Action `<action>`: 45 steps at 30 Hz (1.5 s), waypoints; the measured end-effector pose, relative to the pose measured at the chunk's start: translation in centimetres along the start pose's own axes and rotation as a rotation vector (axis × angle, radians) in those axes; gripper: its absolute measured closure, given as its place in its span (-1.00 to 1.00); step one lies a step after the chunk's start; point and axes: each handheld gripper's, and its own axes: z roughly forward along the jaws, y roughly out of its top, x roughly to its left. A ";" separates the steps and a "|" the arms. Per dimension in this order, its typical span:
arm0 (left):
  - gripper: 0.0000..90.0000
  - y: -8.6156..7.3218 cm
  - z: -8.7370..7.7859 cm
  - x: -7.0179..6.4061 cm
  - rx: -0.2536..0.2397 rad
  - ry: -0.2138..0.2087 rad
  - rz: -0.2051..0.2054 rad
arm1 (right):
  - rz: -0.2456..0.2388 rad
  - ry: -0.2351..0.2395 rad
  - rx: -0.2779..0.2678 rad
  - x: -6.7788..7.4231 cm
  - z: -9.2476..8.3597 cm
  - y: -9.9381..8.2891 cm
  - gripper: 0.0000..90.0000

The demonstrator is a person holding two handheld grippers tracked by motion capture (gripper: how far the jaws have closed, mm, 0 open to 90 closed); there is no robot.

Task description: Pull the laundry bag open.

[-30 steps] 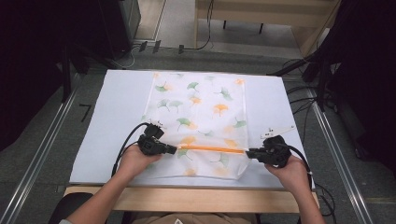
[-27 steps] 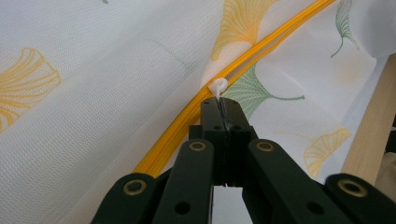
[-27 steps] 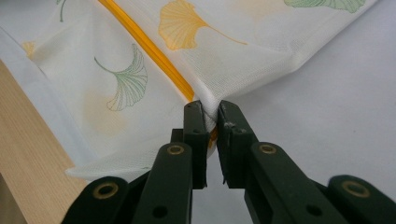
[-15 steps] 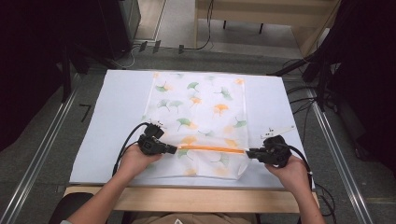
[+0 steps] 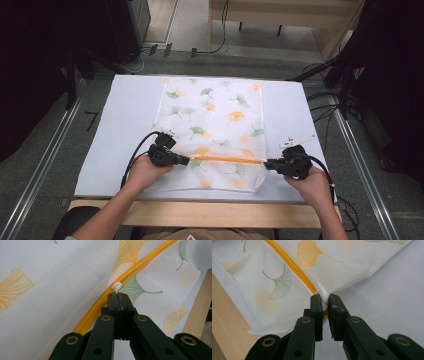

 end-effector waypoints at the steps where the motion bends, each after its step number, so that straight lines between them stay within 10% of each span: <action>1: 1.00 0.0 0.0 0.0 -0.001 -0.001 -0.001 | 0.000 0.000 0.000 0.0 0.0 0.0 0.87; 45: 1.00 -1.2 -2.3 1.6 -0.003 0.011 -0.037 | 0.001 -0.004 0.007 -0.2 0.1 0.0 0.87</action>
